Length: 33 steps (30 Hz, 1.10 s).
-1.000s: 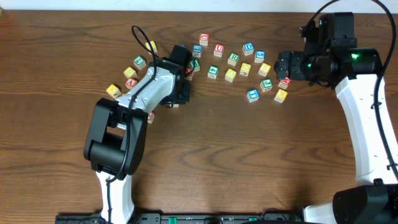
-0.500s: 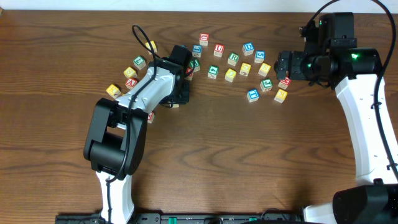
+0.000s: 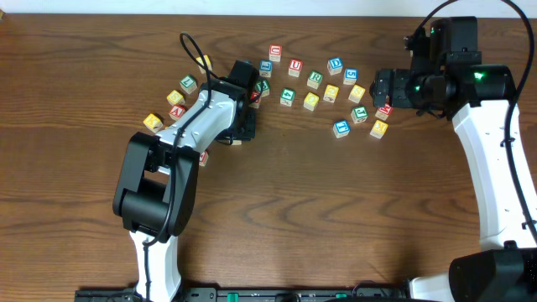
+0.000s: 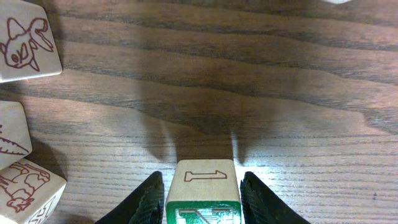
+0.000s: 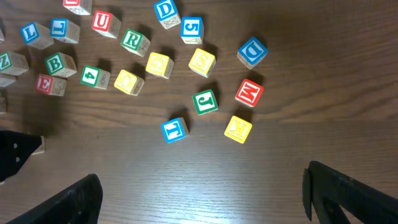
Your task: Spell out NEURIPS
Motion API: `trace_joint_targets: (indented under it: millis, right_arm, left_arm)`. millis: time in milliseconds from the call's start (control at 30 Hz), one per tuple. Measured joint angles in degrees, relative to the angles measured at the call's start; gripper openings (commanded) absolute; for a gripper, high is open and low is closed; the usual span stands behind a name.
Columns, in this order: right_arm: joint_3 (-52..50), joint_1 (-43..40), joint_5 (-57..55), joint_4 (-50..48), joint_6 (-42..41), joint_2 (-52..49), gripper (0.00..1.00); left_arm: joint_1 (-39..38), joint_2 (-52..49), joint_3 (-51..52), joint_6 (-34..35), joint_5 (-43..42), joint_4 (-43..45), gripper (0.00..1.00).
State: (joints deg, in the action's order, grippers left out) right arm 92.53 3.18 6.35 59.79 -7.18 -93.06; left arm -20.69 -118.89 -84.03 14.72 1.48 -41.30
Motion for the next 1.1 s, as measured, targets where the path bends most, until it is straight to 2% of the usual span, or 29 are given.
trace_joint_targets:
  millis: [1100]
  right_arm:
    - [0.00, 0.00, 0.02, 0.00, 0.00, 0.00, 0.99]
  left_arm:
    - [0.00, 0.00, 0.00, -3.41, 0.00, 1.49, 0.39]
